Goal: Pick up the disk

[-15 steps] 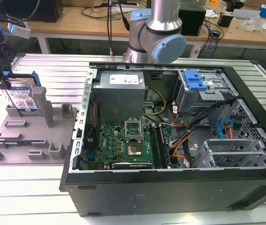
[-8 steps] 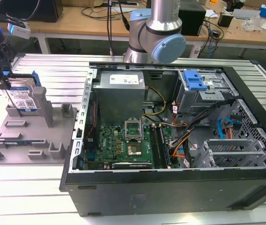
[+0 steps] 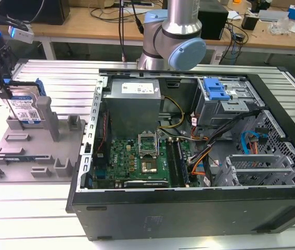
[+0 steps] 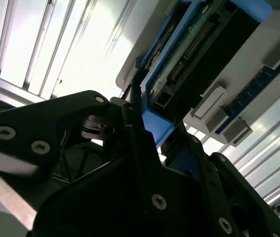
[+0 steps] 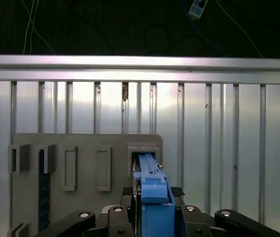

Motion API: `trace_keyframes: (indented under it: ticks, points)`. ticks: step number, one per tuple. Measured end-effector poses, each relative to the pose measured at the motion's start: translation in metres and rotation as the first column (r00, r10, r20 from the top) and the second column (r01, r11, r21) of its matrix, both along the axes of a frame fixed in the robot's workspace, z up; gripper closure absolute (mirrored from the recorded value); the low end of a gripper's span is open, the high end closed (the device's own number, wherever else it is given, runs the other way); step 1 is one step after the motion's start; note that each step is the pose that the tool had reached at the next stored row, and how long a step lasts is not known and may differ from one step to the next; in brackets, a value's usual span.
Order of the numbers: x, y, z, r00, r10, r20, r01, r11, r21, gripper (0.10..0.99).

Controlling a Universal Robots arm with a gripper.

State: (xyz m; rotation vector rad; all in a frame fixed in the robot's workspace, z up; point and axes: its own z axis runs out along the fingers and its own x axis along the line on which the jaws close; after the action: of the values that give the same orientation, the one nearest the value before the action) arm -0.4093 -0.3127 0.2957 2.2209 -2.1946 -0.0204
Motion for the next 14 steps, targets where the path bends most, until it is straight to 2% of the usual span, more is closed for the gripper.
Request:
trace_keyframes:
  ticks: [14]
  points:
    - [0.0000, -0.0049, 0.0002, 0.9999, -0.017, -0.0001, 0.017, 0.9999, 0.002, 0.718]
